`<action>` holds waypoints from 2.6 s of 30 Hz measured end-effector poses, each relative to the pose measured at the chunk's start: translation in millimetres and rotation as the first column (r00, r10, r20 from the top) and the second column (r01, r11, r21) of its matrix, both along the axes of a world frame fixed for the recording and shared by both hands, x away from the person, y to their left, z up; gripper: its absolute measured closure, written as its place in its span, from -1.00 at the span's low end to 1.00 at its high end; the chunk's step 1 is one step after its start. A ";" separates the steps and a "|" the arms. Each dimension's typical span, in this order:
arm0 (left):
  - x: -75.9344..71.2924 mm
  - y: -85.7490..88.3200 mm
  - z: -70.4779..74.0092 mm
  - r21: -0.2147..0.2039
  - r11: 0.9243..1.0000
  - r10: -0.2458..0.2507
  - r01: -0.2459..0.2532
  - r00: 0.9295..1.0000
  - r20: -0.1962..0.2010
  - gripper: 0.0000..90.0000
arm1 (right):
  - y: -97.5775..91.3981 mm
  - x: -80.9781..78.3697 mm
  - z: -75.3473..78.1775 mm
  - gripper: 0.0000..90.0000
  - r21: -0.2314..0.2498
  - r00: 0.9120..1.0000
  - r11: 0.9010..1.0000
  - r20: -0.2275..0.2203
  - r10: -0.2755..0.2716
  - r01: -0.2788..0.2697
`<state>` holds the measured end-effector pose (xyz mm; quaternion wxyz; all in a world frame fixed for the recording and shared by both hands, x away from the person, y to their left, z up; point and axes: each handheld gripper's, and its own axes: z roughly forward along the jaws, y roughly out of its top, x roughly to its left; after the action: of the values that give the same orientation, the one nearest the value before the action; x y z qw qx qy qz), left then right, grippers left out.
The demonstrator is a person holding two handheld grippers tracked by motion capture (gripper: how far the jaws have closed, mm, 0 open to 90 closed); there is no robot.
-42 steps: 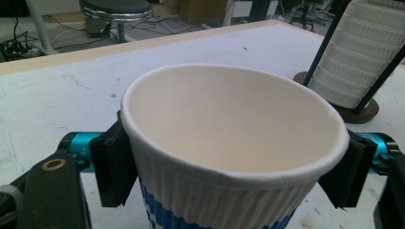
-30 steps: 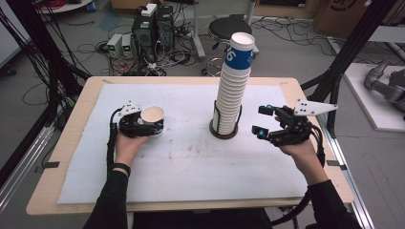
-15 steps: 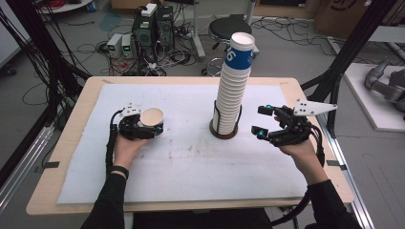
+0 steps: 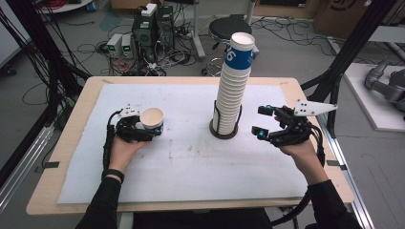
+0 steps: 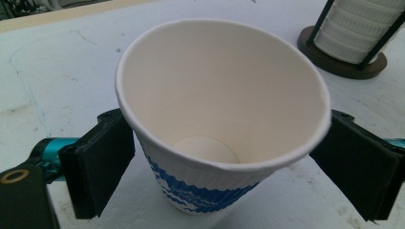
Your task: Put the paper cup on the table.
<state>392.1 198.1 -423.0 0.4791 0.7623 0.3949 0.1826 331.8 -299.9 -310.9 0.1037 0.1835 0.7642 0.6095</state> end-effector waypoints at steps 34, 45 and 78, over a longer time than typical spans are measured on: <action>-73.7 -13.3 88.4 -0.072 0.982 -0.153 0.176 0.954 0.259 -0.80 | -8.1 -0.9 0.9 -0.58 -0.015 1.000 0.999 -0.010 -0.029 0.029; -69.6 -51.7 121.2 -0.073 0.951 -0.265 0.300 0.915 0.304 -0.78 | -10.8 -0.5 5.9 -0.58 -0.006 1.000 1.000 0.008 -0.028 0.028; -76.9 -50.5 120.6 -0.111 0.930 -0.307 0.351 0.906 0.293 -0.78 | -10.5 -4.8 11.5 -0.58 -0.015 0.999 0.999 0.021 -0.032 0.033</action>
<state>315.2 147.6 -302.4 0.6122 0.7449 0.2047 0.1688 327.0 -310.4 -299.3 0.1229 0.1888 0.7648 0.6036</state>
